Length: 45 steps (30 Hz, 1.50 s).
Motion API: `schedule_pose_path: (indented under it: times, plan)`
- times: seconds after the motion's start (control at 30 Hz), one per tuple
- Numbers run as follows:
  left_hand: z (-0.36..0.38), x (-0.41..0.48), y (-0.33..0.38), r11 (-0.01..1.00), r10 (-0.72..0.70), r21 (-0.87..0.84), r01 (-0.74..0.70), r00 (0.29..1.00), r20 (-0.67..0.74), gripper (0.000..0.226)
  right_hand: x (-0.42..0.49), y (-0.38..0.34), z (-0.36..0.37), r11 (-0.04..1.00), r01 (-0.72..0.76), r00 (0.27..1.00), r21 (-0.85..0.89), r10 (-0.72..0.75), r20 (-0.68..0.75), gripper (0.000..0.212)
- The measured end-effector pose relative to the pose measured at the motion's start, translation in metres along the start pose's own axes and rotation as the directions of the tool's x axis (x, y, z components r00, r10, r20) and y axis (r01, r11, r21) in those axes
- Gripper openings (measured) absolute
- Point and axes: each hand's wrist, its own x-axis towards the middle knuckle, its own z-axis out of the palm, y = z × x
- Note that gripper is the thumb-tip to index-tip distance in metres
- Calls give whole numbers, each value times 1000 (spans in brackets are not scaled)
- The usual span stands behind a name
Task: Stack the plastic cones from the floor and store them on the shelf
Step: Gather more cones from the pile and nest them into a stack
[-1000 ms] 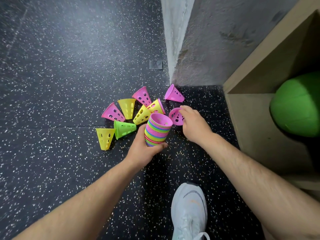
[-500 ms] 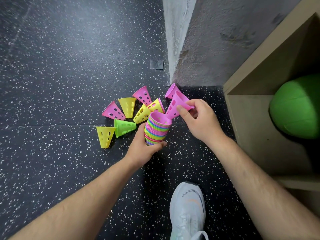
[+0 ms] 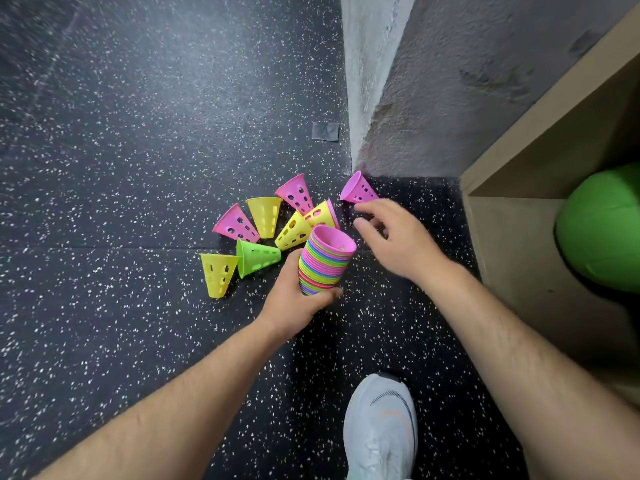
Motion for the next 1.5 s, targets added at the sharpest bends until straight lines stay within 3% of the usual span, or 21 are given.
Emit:
schedule_pose_path:
  times: [0.07, 0.2, 0.37, 0.53, 0.63, 0.77, 0.9, 1.03, 1.27, 1.4, 1.5]
  plan:
    - [0, 1, 0, 1000, -5, -2, 5, 1000, 4, 74, 27, 14, -1, 990, -14, 1000, -142, 12, -13, 34]
    - [-1, 2, 1, 1000, -16, -17, 16, 1000, 9, 73, 69, 28, 7, 913, -16, 993, -407, 63, 103, 48]
    - [-1, 3, 0, 999, -25, -20, 26, 1000, 9, 74, 98, 45, 15, 870, -28, 974, -492, 134, 183, 57]
    - [-2, 2, 0, 1000, -5, -26, 6, 1000, 20, 74, 96, 54, 15, 866, 8, 992, -500, 56, 114, 22]
    - [-4, 3, 0, 1000, -5, -18, 5, 1000, 19, 74, 80, 53, 7, 921, -24, 1000, -389, 29, 6, 7]
    - [-4, 2, -2, 999, -7, -36, 7, 1000, 10, 73, 52, 30, -6, 991, -73, 975, -114, 46, -219, 8]
    - [-4, 2, -5, 1000, -2, -31, 2, 1000, -2, 74, 25, -11, -8, 983, -56, 931, 175, 114, -346, 7]
    - [-5, -1, -3, 999, -2, -43, 1, 1000, -24, 74, 1, -40, 0, 962, 0, 946, 273, 88, -311, 6]
    - [-4, -4, -7, 998, 3, -69, -8, 998, -68, 73, -25, -49, 20, 964, 6, 985, 266, 41, -170, 9]
    - [-7, -8, -4, 995, -12, -98, 3, 996, -91, 72, -35, -52, 25, 968, -23, 1000, 251, 21, 9, 19]
    - [-10, -11, -2, 995, -19, -96, 11, 996, -85, 70, -26, -51, 27, 928, -89, 994, 361, 108, -34, 18]
